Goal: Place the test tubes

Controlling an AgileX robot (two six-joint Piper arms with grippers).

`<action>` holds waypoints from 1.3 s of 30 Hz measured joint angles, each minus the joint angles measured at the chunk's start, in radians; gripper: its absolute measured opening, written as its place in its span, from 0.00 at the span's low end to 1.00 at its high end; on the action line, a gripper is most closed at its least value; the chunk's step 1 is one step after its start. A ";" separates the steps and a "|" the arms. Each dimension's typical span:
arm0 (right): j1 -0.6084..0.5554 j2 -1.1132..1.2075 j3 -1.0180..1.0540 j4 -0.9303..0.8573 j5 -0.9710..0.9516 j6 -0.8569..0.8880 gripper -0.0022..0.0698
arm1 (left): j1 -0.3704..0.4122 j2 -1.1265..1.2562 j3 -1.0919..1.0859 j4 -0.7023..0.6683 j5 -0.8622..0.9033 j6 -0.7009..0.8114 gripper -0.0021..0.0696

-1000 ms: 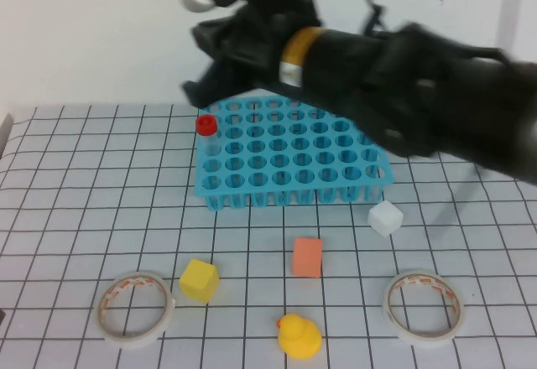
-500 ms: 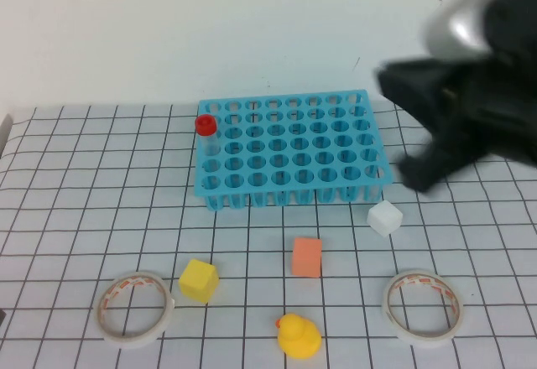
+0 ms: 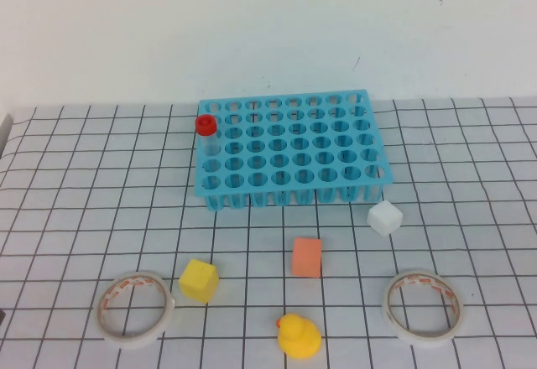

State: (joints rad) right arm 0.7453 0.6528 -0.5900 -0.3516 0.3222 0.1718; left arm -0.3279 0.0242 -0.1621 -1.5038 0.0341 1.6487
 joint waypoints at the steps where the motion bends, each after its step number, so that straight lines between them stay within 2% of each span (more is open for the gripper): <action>1: 0.000 -0.041 0.023 0.000 0.014 0.000 0.03 | 0.000 0.000 0.000 0.000 0.000 0.000 0.03; 5: -0.002 -0.269 0.158 0.027 0.026 0.004 0.03 | 0.000 0.000 0.000 0.000 0.000 0.000 0.03; 8: -0.059 -0.377 0.251 0.102 0.030 -0.019 0.03 | 0.000 0.000 0.000 0.000 0.000 0.000 0.03; 13: -0.309 -0.523 0.365 0.178 0.030 -0.147 0.03 | 0.000 0.000 0.000 0.000 0.000 0.000 0.03; 14: -0.441 -0.562 0.397 0.209 0.030 -0.188 0.03 | 0.000 0.000 0.000 0.000 0.000 0.000 0.03; 17: -0.628 -0.599 0.427 0.248 0.030 -0.221 0.03 | 0.000 0.000 0.000 0.000 0.000 0.000 0.03; 20: -0.775 -0.616 0.450 0.300 0.030 -0.232 0.03 | 0.000 0.000 0.000 0.000 0.000 0.000 0.03; 23: -0.868 -0.620 0.469 0.333 0.030 -0.234 0.03 | 0.000 0.000 0.000 0.000 0.000 0.000 0.03; 28: -0.896 -0.658 0.533 0.305 0.030 -0.172 0.03 | 0.000 0.000 0.000 0.000 0.000 0.000 0.03; 34: -0.829 -0.665 0.607 0.280 0.022 -0.032 0.03 | 0.000 0.000 0.000 -0.022 0.000 0.000 0.03; 39: -0.807 -0.665 0.607 0.233 0.022 -0.001 0.03 | 0.000 0.000 0.000 -0.024 0.000 0.000 0.03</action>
State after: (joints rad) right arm -0.0619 -0.0122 0.0167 -0.1183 0.3446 0.1712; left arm -0.3279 0.0242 -0.1621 -1.5278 0.0341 1.6489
